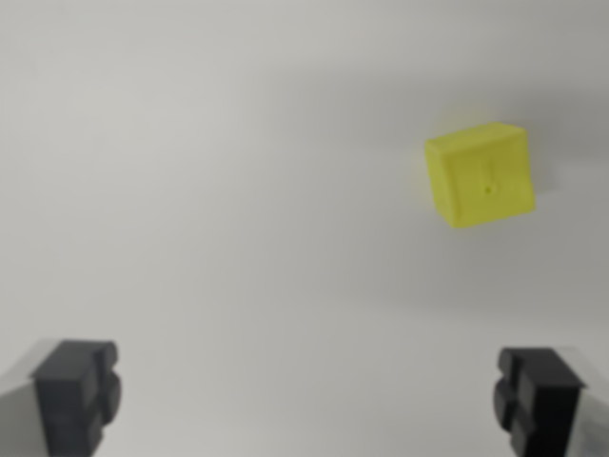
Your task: Pick yellow cube
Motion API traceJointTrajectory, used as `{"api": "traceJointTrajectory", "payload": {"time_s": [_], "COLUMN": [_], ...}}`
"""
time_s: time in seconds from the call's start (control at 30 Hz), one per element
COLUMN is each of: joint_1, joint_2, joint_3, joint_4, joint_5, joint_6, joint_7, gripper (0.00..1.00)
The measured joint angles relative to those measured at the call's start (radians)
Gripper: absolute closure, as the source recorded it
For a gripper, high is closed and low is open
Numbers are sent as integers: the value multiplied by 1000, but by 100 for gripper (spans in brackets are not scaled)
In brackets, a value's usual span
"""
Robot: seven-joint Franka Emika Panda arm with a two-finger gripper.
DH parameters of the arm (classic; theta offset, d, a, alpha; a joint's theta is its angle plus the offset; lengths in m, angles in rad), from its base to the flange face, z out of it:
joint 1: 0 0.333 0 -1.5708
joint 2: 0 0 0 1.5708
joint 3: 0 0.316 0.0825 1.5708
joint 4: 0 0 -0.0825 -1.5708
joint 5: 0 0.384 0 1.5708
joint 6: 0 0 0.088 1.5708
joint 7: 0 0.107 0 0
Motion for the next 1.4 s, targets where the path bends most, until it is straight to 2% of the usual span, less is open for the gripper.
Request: {"api": "traceJointTrajectory", "payload": {"time_s": [0.73,1.4], "joint_1": [-50,-95], "joint_2": [89,188], "joint_3": [0,0], "joint_4": [-31,-34], "joint_5": [-2,-5], "joint_6": [122,228], "joint_7": [-126,-244], "gripper": [0,0]}}
